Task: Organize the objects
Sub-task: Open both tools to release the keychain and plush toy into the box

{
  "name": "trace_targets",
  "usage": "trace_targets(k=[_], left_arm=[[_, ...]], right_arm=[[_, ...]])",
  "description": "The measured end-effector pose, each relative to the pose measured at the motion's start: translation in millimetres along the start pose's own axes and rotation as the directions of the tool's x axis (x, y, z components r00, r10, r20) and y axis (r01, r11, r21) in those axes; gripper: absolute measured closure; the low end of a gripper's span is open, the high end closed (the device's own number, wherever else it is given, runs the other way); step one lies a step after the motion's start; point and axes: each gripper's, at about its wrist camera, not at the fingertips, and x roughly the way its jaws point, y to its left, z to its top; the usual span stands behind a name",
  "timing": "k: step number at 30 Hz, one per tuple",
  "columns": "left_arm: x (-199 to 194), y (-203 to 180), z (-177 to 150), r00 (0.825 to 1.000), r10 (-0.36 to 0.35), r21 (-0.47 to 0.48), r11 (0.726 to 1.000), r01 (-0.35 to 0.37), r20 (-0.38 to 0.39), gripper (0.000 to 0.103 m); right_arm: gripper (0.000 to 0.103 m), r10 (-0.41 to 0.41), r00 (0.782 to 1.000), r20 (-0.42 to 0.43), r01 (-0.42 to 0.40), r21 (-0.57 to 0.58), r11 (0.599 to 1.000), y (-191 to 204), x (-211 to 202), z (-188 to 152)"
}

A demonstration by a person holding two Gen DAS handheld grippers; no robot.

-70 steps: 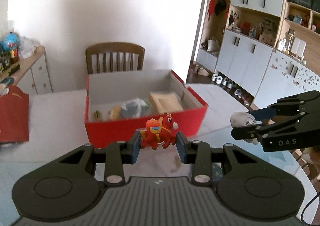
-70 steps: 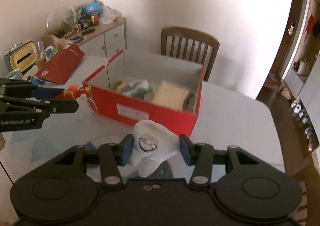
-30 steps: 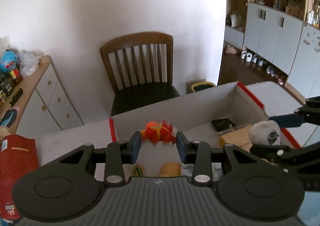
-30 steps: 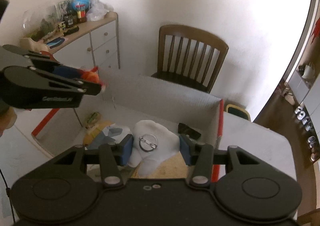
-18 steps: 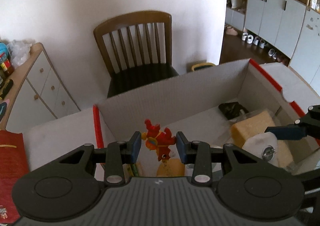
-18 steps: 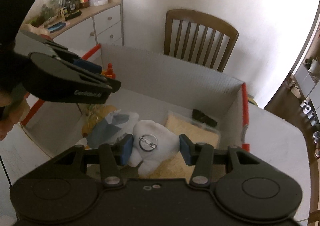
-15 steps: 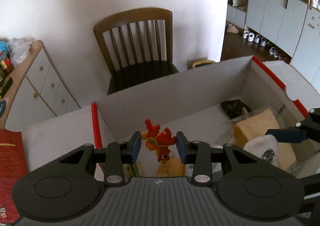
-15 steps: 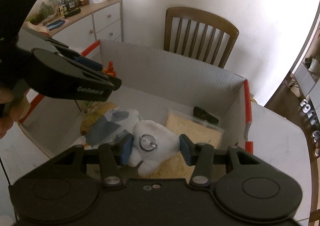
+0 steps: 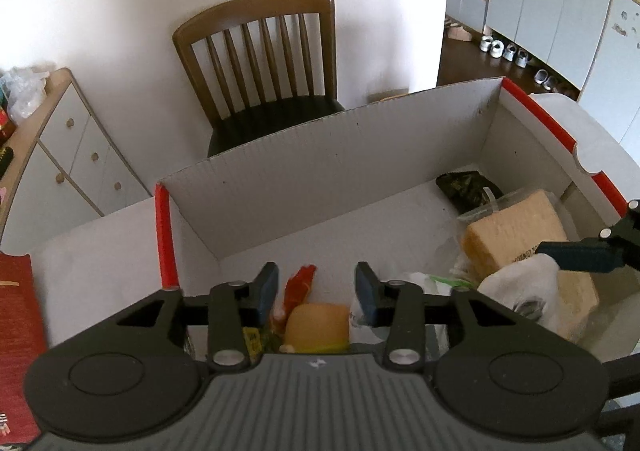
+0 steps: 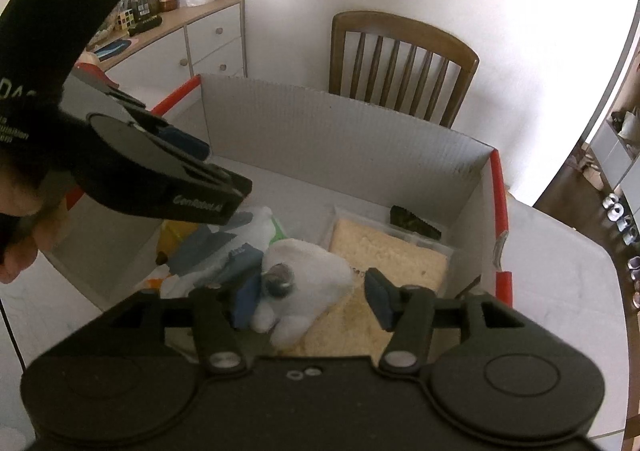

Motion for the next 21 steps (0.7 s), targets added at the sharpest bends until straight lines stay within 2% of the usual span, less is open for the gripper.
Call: trace_targets(k=[1, 3, 21], left_arm=[[-2, 0, -1, 1.000, -0.001, -0.001, 1.000, 0.001, 0.008, 0.046], [-8, 1, -2, 1.000, 0.002, -0.006, 1.000, -0.002, 0.028, 0.041], [-79, 6, -20, 0.990, -0.048, -0.077, 0.995, 0.059, 0.134, 0.041]], right_arm=[[0.036, 0.002, 1.000, 0.007, -0.002, 0.002, 1.000, -1, -2, 0], [0.036, 0.005, 1.000, 0.014, -0.005, 0.003, 1.000, -1, -5, 0], [0.034, 0.014, 0.995, 0.096, -0.012, -0.022, 1.000, 6, -66, 3]])
